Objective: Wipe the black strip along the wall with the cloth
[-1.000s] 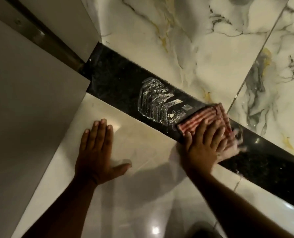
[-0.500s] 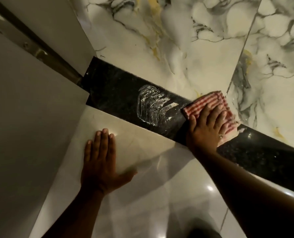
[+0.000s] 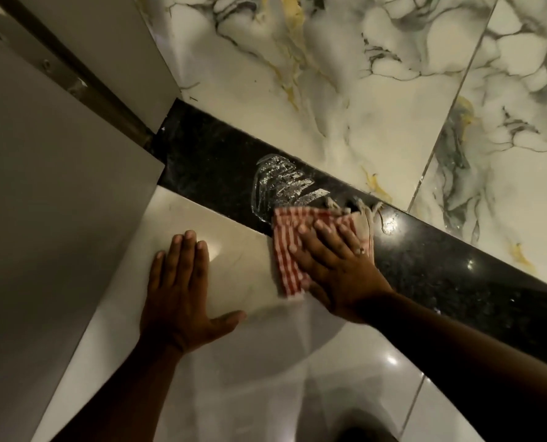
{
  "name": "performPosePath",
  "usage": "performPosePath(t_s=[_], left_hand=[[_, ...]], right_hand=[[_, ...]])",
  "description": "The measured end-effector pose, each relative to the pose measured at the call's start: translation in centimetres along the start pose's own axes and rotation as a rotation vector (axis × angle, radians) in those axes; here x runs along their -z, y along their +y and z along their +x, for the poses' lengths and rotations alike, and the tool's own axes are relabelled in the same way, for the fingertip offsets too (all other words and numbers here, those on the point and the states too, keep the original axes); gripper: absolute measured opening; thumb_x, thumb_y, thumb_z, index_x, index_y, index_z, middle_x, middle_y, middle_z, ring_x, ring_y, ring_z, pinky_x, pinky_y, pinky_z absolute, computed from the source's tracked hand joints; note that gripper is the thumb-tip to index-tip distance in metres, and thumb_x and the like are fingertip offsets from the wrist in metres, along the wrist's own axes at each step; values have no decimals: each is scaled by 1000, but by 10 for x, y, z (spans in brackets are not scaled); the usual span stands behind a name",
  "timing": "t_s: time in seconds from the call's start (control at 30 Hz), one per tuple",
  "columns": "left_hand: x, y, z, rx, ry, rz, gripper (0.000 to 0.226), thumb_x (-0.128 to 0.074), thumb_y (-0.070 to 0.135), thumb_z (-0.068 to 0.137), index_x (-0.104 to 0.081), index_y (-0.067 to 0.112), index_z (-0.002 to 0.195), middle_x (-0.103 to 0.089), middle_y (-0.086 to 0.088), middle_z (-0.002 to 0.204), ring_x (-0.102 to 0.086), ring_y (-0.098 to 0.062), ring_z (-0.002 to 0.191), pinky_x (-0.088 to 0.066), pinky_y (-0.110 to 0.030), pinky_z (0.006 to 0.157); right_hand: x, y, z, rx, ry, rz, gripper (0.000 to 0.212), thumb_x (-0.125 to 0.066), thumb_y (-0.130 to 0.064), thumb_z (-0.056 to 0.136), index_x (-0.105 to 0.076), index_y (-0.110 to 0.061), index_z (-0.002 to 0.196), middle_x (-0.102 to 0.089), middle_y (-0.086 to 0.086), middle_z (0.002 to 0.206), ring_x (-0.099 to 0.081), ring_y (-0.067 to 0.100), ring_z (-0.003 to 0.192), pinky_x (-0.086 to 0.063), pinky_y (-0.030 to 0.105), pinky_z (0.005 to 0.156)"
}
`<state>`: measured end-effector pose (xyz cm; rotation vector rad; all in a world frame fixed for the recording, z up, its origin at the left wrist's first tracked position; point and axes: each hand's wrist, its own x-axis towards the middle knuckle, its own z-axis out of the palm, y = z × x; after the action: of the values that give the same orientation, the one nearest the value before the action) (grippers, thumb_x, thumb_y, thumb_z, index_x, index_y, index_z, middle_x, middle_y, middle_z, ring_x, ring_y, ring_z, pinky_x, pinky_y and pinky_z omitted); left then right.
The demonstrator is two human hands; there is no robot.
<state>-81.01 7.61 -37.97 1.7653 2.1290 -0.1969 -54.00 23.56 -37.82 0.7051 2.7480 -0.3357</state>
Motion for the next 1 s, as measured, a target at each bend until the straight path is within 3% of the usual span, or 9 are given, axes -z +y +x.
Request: performPosePath(t_s=[0.17, 0.23, 0.37, 0.5, 0.7, 0.8, 0.83, 0.9, 1.0], left_hand=[[0, 1, 0, 4, -7, 13, 129, -36, 90, 70, -15, -1, 158, -9, -22, 167, -8, -37, 156, -10, -55, 124], [-1, 1, 0, 11, -2, 12, 129, -35, 91, 70, -12, 0, 159, -6, -21, 168, -6, -36, 156, -9, -55, 125], [0, 2, -1, 12, -2, 2, 128, -31, 92, 72, -17, -1, 158, -10, -22, 167, -9, -37, 156, -9, -54, 124], [-1, 5, 2, 3, -9, -23, 129, -29, 94, 71, -18, -1, 158, -11, -21, 167, -10, -36, 156, -11, -54, 124], [-6, 17, -5, -16, -25, -15, 130, -28, 96, 71, -16, 0, 158, -8, -19, 168, -10, -36, 156, -13, -55, 124], [-4, -5, -3, 13, -11, -50, 130, -31, 96, 71, -17, 1, 158, -9, -19, 168, -9, -36, 156, -10, -54, 125], [-5, -6, -4, 3, -4, -49, 131, -33, 96, 70, -18, 1, 158, -9, -18, 168, -9, -35, 156, -10, -54, 125], [-7, -6, -6, -2, -2, -46, 132, -38, 96, 68, -17, 2, 159, -8, -17, 169, -9, -34, 156, -10, -54, 125], [-7, -5, -5, 7, 30, -30, 132, -40, 95, 68, -15, 3, 159, -8, -16, 169, -11, -34, 156, -7, -52, 126]], right_hand=[[4, 12, 10, -640, 134, 177, 68, -14, -52, 99, -7, -14, 155, -1, 14, 163, 8, 33, 149, 2, 53, 120], [2, -8, 8, -754, 130, 212, 69, -10, -54, 99, -2, -15, 155, 6, 13, 162, 13, 33, 149, 5, 53, 120], [7, -72, 37, -346, 77, 192, 63, -22, -49, 98, -31, -18, 152, -17, 12, 161, -3, 38, 147, -2, 60, 117], [26, -22, 89, -124, 72, 37, 64, -13, -53, 97, -14, -26, 155, -3, 5, 163, 8, 29, 148, 8, 54, 118], [18, 0, 73, -993, 226, 281, 67, -17, -50, 102, -3, -14, 156, 6, 15, 164, 9, 31, 150, 9, 49, 120], [22, -59, 107, -1197, 252, 456, 68, -16, -52, 102, 4, -15, 156, 11, 15, 163, 14, 34, 149, 14, 50, 118], [18, -76, 102, -1089, 230, 438, 66, -15, -52, 102, 5, -19, 155, 15, 12, 162, 17, 33, 148, 18, 50, 116], [10, -91, 74, -603, 154, 295, 62, -21, -50, 101, -5, -22, 155, 7, 7, 162, 10, 33, 149, 16, 51, 115], [10, -17, 41, 43, 130, -4, 56, -34, -43, 97, -42, -17, 146, -35, 16, 155, -28, 44, 142, -12, 63, 114]])
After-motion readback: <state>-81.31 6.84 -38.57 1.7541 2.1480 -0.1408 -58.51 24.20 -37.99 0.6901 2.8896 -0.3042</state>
